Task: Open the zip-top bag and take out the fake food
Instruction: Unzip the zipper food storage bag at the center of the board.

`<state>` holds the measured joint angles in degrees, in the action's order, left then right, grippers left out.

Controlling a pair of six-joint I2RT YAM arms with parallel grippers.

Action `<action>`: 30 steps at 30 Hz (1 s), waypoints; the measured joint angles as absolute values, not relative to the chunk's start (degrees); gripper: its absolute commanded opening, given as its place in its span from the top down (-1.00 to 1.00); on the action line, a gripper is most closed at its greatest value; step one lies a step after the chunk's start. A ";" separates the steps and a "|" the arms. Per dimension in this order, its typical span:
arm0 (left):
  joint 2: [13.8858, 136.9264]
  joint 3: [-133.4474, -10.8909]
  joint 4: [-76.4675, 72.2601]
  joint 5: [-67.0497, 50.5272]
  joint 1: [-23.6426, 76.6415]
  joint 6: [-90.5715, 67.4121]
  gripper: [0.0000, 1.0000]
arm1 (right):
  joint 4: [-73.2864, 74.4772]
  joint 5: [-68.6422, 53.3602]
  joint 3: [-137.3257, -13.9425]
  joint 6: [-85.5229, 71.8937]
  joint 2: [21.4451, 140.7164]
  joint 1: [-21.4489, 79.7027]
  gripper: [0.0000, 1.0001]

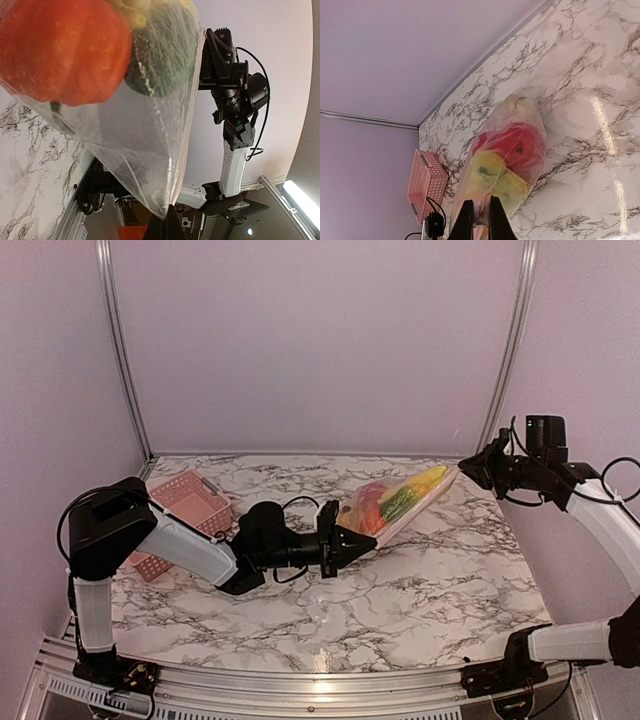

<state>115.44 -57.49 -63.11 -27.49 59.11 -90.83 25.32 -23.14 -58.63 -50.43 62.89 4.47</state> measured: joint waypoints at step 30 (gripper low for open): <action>100.29 -84.49 -1.65 -20.34 58.76 -49.41 -0.13 | 23.55 -26.98 -75.26 -43.88 71.96 7.27 1.00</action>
<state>100.29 -84.49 -1.65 -20.34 58.76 -49.41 23.55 -26.98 -75.26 -43.88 71.96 7.27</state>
